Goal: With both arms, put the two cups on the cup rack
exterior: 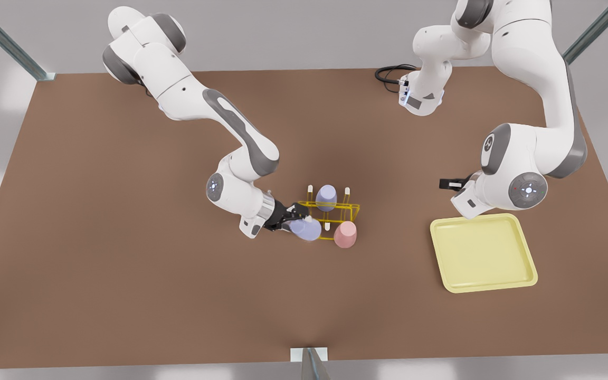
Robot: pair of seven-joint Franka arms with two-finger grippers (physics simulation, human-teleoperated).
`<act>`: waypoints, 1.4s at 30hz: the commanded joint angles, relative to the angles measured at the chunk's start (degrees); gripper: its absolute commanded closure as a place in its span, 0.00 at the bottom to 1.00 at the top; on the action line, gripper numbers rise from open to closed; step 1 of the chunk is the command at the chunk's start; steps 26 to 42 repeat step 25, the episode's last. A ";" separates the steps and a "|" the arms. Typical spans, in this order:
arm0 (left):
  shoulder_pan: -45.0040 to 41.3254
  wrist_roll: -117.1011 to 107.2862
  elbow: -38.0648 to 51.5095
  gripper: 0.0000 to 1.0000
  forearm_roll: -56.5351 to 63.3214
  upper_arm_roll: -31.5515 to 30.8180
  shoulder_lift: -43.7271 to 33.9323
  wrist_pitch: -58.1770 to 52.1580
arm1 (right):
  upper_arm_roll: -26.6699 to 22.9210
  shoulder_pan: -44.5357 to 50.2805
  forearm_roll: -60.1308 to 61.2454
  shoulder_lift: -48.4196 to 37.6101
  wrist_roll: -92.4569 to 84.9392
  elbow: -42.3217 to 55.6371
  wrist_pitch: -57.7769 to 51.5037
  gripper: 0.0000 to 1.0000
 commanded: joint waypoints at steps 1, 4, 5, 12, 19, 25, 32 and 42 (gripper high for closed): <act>-0.02 1.29 0.02 0.00 0.11 -0.02 0.01 -0.10 | 0.04 -0.01 0.13 -0.01 -1.05 0.48 -0.48 0.00; -0.02 1.29 0.37 0.00 -0.15 -0.02 -0.08 -0.19 | 0.04 0.17 0.21 0.25 -0.69 1.97 -0.83 0.00; 0.07 1.29 1.34 0.00 -1.20 -0.02 -0.08 -0.37 | -0.05 0.08 0.13 0.07 -0.52 2.23 -1.53 0.00; 1.83 10.78 9.51 0.00 -3.67 -0.28 2.47 -4.67 | -17.71 -3.35 -51.99 -4.23 0.89 12.16 -49.08 0.00; 0.16 7.44 14.61 0.00 -3.75 -1.07 5.72 -7.49 | -12.89 -16.09 -45.14 -26.99 0.98 11.39 -69.30 0.00; 0.16 7.18 14.61 0.00 -3.67 -1.07 5.90 -7.58 | -11.13 -20.48 -44.70 -33.76 0.89 1.09 -64.99 0.00; 0.16 7.18 14.61 0.00 -3.67 -1.07 5.90 -7.58 | -11.13 -20.48 -44.70 -33.76 0.89 1.09 -64.99 0.00; 0.16 7.18 14.61 0.00 -3.67 -1.07 5.90 -7.58 | -11.13 -20.48 -44.70 -33.76 0.89 1.09 -64.99 0.00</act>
